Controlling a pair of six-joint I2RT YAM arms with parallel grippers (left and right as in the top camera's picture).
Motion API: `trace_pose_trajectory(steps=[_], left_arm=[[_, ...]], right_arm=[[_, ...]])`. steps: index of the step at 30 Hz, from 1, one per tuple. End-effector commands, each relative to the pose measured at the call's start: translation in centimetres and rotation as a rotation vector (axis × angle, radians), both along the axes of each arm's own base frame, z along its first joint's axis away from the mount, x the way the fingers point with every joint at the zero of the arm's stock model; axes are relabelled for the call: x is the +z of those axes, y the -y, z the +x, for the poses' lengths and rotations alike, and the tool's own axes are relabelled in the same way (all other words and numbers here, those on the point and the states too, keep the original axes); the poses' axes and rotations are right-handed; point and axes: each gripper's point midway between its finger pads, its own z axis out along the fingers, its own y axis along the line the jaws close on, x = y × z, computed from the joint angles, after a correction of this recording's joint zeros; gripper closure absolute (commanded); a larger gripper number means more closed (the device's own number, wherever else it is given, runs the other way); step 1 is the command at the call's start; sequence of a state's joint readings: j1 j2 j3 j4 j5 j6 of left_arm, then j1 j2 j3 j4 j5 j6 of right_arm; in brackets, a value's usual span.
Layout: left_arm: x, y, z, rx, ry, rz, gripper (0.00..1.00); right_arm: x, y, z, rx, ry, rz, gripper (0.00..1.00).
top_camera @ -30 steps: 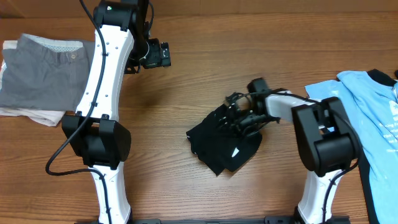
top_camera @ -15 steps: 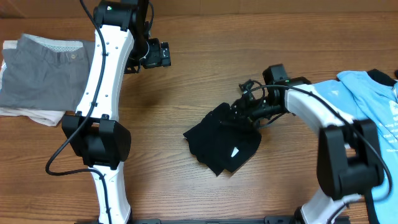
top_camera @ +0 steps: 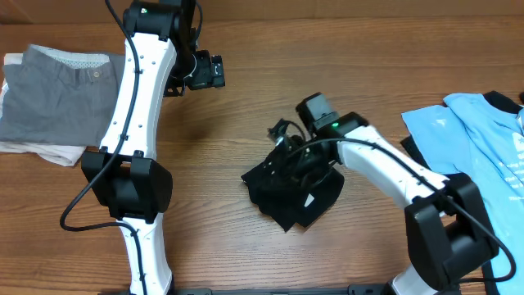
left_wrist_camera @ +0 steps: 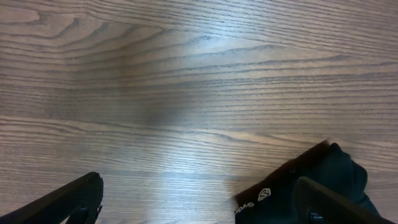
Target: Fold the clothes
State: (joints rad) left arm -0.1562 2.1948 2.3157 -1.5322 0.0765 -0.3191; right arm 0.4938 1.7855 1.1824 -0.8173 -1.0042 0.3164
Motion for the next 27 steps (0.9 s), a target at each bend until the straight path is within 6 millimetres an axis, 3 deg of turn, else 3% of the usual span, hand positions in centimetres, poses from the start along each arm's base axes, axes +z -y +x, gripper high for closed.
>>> trace_pose_trajectory(steps=[1,7,9,14,17,21,27], left_arm=[[-0.6,-0.7,0.1,0.008,-0.011,0.016,0.0],[-0.6,-1.2,0.1,0.019,-0.016,0.017,0.0],[-0.6,-1.2,0.1,0.019,-0.016,0.017,0.0],[-0.6,-1.2,-0.1,0.019,-0.025,0.018,0.0],[-0.6,-1.2,-0.2,0.018,-0.027,0.019,0.0],[-0.6,-1.2,-0.1,0.018,-0.024,0.018,0.0],[-0.6,-1.2,0.0,0.013,-0.021,0.018,0.0]], right_arm=[[-1.7,-0.4,-0.7,-0.01,-0.056,-0.012,0.71],[-5.2,-0.7,-3.2,-0.002,-0.162,-0.007,0.63],[-7.5,-0.2,-4.4,-0.014,-0.229,-0.044,0.62],[-10.4,1.3,-6.5,-0.061,-0.399,-0.142,0.73],[-9.8,1.3,-6.6,-0.062,-0.407,-0.137,0.75],[-7.5,0.8,-5.0,-0.07,-0.326,-0.116,0.74],[-3.5,2.6,-0.7,-0.157,-0.089,-0.339,0.61]])
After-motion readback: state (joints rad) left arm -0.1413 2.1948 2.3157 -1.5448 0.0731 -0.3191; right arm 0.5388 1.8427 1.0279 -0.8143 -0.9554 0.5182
